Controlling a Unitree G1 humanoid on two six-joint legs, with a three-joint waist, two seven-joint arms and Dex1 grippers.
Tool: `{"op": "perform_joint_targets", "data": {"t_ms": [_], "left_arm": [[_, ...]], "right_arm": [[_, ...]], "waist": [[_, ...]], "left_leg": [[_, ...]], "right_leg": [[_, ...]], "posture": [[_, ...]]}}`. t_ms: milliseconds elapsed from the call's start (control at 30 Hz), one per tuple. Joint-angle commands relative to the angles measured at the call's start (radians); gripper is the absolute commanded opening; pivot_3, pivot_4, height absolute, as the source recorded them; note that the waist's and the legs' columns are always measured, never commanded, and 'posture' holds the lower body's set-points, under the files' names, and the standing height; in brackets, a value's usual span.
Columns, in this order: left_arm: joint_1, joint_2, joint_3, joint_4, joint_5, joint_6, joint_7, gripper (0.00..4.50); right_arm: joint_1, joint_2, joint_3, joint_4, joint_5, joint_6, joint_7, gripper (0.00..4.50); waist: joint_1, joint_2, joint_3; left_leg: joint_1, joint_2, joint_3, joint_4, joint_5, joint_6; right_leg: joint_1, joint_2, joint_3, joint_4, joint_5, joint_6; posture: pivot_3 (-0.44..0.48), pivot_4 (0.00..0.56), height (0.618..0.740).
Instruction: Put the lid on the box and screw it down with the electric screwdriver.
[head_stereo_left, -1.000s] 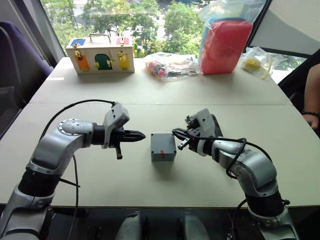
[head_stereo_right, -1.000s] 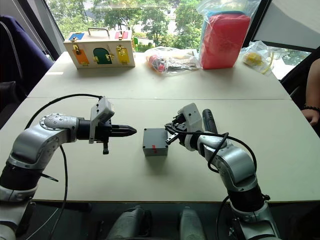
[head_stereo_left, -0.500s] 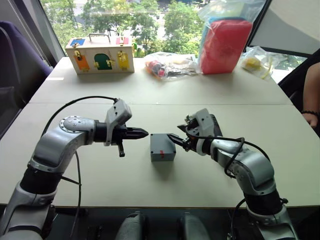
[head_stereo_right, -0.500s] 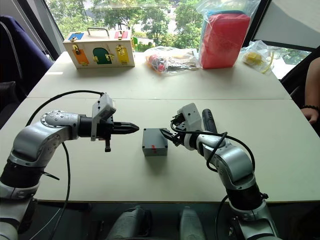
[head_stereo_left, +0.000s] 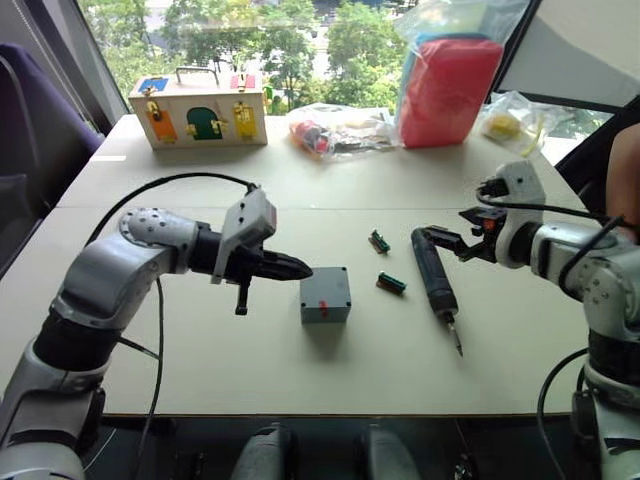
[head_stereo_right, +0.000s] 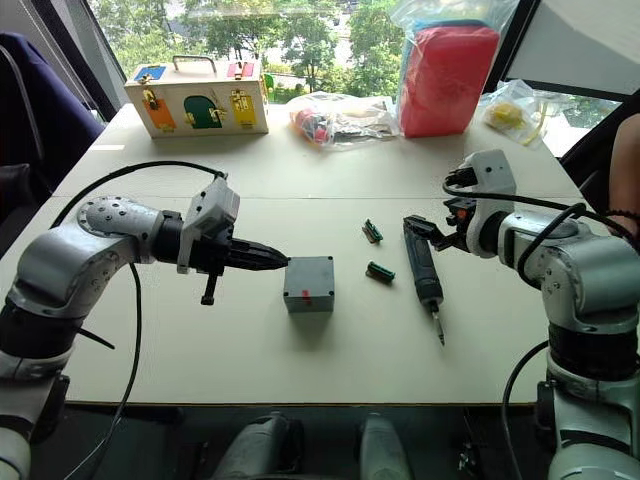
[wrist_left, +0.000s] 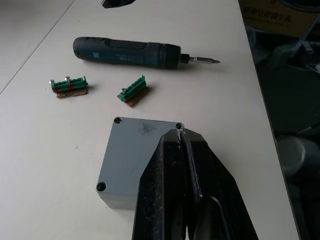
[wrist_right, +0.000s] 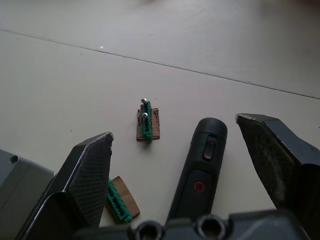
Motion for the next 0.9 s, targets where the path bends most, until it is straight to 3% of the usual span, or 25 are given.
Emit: {"op": "perform_joint_targets", "data": {"t_ms": [33, 233, 700, 900], "left_arm": [[-0.032, 0.016, -0.018, -0.007, 0.012, -0.068, -0.075, 0.00], [-0.032, -0.001, -0.040, 0.007, 0.063, -0.145, -0.084, 0.00], [0.098, -0.023, 0.004, -0.073, 0.060, -0.125, 0.039, 0.00], [0.118, -0.052, 0.015, -0.093, 0.053, -0.112, 0.102, 0.00]], "right_arm": [[-0.073, -0.157, 0.068, 0.071, 0.072, 0.182, 0.110, 4.48], [-0.086, -0.264, 0.212, 0.177, 0.124, 0.235, 0.213, 4.48], [-0.274, -0.140, 0.468, 0.431, 0.048, 0.240, 0.186, 4.48], [-0.275, -0.168, 0.610, 0.439, -0.005, 0.153, 0.244, 4.48]], "waist": [[0.000, 0.002, 0.002], [0.001, 0.002, 0.002], [0.003, 0.002, 0.002], [0.006, 0.002, 0.002]], "left_leg": [[0.000, 0.000, 0.000, 0.000, 0.000, 0.000], [0.000, 0.001, 0.000, 0.000, 0.000, 0.000], [0.000, 0.001, 0.000, 0.000, 0.000, 0.000], [-0.001, 0.000, 0.000, 0.000, 0.000, 0.000]], "right_leg": [[0.000, 0.000, 0.000, 0.000, 0.000, 0.000], [0.000, 0.000, 0.000, 0.000, -0.001, -0.001], [-0.001, -0.001, 0.000, 0.000, 0.000, 0.000], [-0.001, -0.001, 0.000, 0.000, 0.000, 0.000]], "posture": [[0.000, 0.150, 0.740], [0.000, 0.150, 0.740], [0.000, 0.150, 0.740], [0.000, 0.150, 0.740]]}}
